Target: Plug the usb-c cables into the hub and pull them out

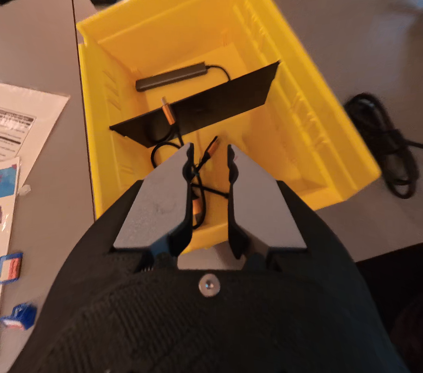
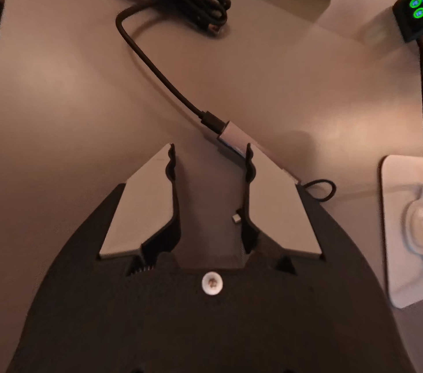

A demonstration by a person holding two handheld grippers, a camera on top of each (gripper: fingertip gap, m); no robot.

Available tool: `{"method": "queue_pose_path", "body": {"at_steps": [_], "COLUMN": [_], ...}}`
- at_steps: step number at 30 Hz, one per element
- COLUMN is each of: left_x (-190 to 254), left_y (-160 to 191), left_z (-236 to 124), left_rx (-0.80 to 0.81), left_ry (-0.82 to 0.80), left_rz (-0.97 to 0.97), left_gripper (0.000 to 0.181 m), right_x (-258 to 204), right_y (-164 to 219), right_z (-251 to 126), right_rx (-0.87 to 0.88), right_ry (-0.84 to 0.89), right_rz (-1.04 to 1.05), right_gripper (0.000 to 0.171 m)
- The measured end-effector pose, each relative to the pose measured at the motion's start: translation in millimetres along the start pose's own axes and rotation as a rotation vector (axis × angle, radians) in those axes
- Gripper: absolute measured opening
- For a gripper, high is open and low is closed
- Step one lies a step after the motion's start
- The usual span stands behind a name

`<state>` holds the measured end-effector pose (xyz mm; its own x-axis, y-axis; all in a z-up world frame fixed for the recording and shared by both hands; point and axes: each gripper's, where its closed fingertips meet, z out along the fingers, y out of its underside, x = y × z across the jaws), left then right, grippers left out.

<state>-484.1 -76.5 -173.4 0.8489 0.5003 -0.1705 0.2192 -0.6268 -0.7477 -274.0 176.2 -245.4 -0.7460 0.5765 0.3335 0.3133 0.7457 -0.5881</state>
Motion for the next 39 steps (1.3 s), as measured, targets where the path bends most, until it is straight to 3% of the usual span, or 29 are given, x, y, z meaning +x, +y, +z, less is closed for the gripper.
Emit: {"method": "queue_pose_path", "body": {"at_steps": [4, 8, 12, 16, 21, 26, 30, 35, 39], "left_x": [29, 55, 67, 56, 48, 45, 50, 52, 51], "left_y": [-31, -53, -56, -55, -67, -67, -68, -66, -63], "left_z": [-10, -14, -18, -25, -53, -60, -59, -51, -48], "left_rx": [0.133, 0.220, 0.276, 0.287, 0.417, 0.441, 0.438, 0.422, 0.412], "left_ry": [0.053, 0.107, 0.138, 0.107, 0.143, 0.153, 0.145, 0.151, 0.151], "left_rz": [0.020, 0.052, 0.070, 0.081, 0.020, -0.001, 0.022, 0.025, 0.035], "left_gripper": [0.025, 0.024, 0.022, 0.020, 0.016, 0.015, 0.015, 0.015, 0.016], "right_x": [1, 7, 47, 112, 206, 269, 297, 303, 284], "right_y": [-13, -9, -22, -43, -53, -56, -60, -42, 10], "right_z": [18, 39, 21, -56, -208, -340, -422, -468, -447], "right_rx": [-0.079, -0.226, -0.283, -0.221, -0.134, -0.026, -0.011, -0.020, -0.002], "right_ry": [-0.036, -0.050, 0.135, 0.353, 0.691, 0.894, 1.048, 1.108, 0.989], "right_rz": [-0.108, -0.220, -0.238, -0.088, 0.130, 0.298, 0.329, 0.369, 0.357], "right_gripper": [0.060, 0.017, 0.011, 0.009, 0.009, 0.009, 0.009, 0.009, 0.008]}}
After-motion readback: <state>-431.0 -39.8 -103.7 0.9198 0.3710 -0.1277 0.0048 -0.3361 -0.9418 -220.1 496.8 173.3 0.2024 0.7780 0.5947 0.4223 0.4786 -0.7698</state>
